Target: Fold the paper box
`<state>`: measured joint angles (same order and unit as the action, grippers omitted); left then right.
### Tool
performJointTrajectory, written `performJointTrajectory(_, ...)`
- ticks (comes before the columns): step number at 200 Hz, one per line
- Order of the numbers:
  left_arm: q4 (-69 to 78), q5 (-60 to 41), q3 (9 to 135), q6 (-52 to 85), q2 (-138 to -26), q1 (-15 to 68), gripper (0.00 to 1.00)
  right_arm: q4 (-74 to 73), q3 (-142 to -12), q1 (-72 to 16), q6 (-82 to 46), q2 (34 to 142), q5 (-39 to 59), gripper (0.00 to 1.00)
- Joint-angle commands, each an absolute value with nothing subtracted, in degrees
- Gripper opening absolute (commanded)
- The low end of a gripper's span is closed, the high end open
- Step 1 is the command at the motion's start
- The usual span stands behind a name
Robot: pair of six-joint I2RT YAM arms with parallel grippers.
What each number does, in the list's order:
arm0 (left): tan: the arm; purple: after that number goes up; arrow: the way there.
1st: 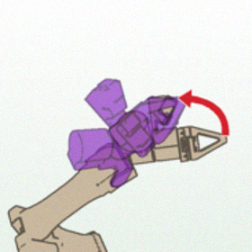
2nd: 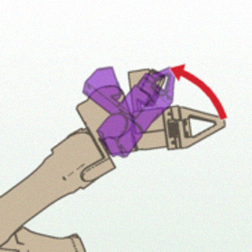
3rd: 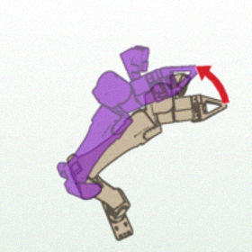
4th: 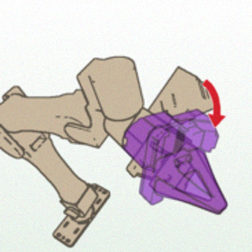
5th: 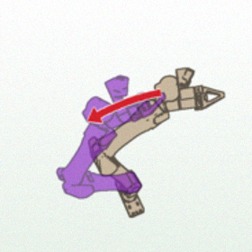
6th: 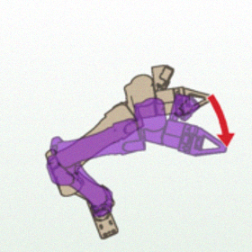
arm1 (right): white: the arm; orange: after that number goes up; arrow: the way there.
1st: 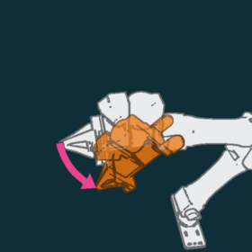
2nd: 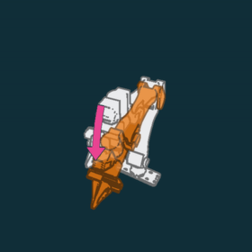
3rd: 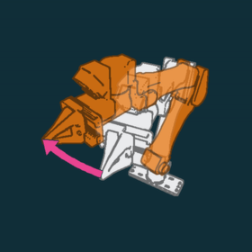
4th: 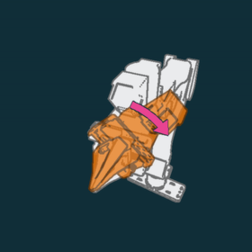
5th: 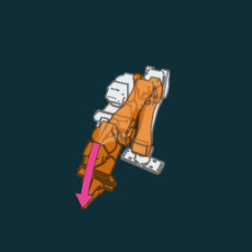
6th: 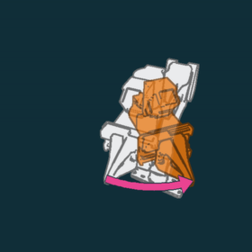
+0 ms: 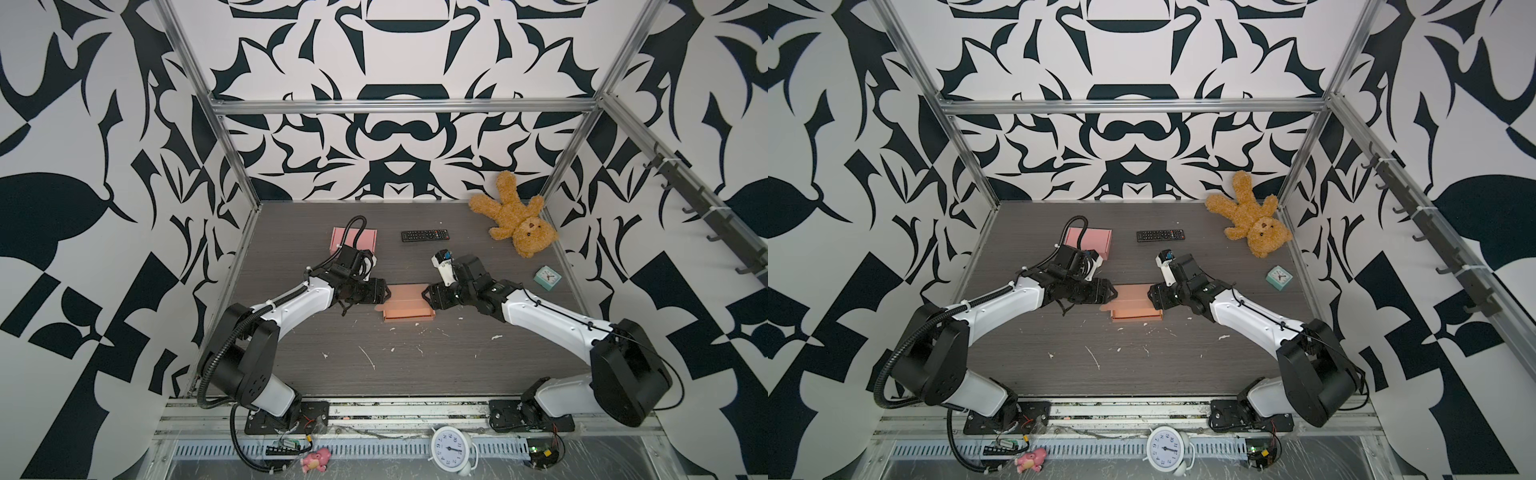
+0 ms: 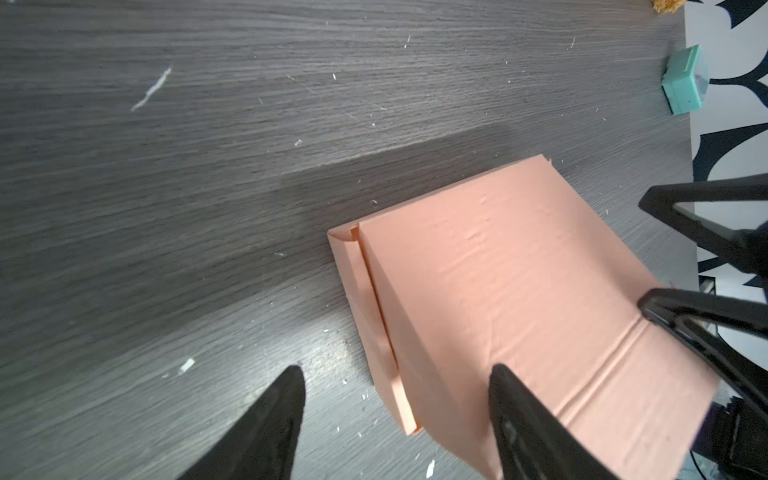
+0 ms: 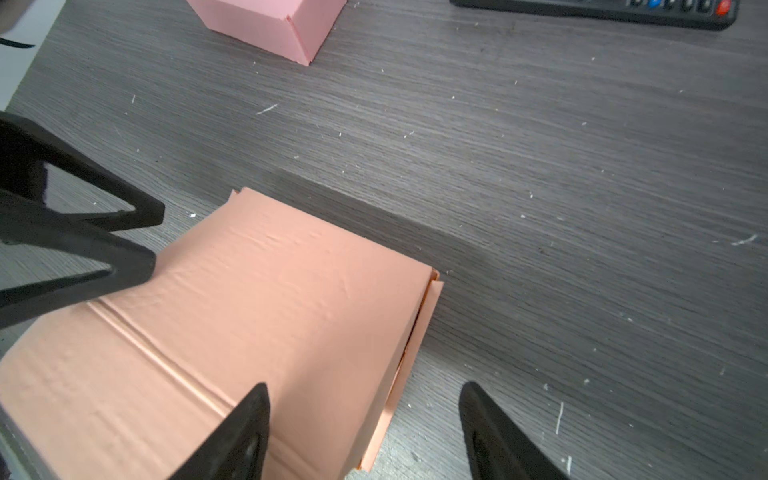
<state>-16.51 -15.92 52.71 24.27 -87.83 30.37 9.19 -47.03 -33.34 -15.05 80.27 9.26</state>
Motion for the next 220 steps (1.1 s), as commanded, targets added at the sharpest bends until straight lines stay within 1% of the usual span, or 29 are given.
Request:
performJointTrajectory(1,-15.8,-16.6,51.6,25.0,-88.7,30.8,0.73,7.3,-46.6,-33.1,-15.5,80.3,10.3,0.73)
performJointTrajectory(220,-12.1,-16.3,48.3,26.3,-91.6,32.3,0.72,4.1,-43.0,-33.1,-16.6,83.9,11.2,0.72)
